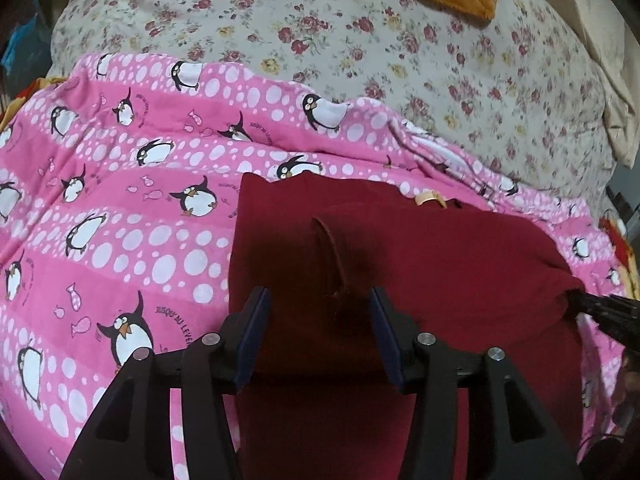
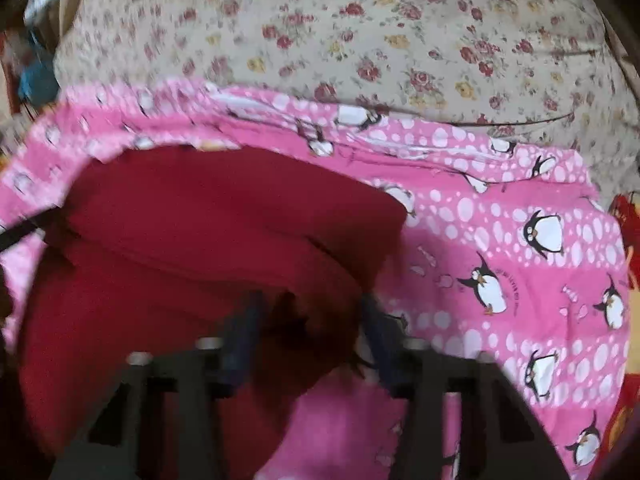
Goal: Fold small clothes
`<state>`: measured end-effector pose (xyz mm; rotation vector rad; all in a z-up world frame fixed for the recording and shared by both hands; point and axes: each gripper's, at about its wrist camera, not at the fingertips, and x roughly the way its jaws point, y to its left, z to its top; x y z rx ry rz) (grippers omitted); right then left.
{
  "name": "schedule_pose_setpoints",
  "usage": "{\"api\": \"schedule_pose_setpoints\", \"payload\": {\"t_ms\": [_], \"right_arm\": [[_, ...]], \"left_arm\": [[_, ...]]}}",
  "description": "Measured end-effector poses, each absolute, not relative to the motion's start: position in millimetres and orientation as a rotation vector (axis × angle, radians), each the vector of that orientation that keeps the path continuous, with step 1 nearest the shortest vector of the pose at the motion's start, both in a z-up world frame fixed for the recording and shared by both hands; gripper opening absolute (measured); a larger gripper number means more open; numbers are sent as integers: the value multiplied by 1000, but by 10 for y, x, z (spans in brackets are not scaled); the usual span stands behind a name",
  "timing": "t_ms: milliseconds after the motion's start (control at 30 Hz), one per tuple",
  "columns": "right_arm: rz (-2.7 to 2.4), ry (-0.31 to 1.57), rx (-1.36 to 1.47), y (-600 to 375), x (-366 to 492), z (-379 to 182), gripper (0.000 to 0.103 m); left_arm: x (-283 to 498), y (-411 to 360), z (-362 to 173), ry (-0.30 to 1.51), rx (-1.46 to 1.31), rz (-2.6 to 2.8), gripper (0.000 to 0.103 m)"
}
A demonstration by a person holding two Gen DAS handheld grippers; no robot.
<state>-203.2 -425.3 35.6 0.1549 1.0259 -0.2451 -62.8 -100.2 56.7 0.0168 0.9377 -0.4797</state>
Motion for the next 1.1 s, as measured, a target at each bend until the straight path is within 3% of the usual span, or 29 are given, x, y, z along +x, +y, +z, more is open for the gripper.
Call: {"api": "schedule_pose_setpoints", "payload": {"t_ms": [367, 400, 433, 500, 667, 933, 1100], "right_arm": [[-167, 1018, 395, -4500, -2689, 292, 9], [-154, 1005, 419, -4512, -2718, 351, 20], [-152, 990, 442, -4522, -2746, 407, 38], [-171, 929, 494, -4601, -2790, 549, 54], [-256, 911, 558, -4820, -2497, 541, 54], [-370, 1005, 487, -4899, -1954, -1, 54], [-336, 956, 534, -4926, -2093, 156, 54]], "left_arm": [[-682, -1022, 607, 925, 23, -490, 30], [-684, -1020, 621, 918, 20, -490, 30], [-686, -1016, 631, 914, 13, -493, 30], [-675, -1006, 640, 914, -5, -498, 30], [-646, -973, 648, 924, -61, -522, 30], [-599, -1051, 601, 935, -97, -543, 30], [-568, -1205, 564, 968, -26, -512, 30]]}}
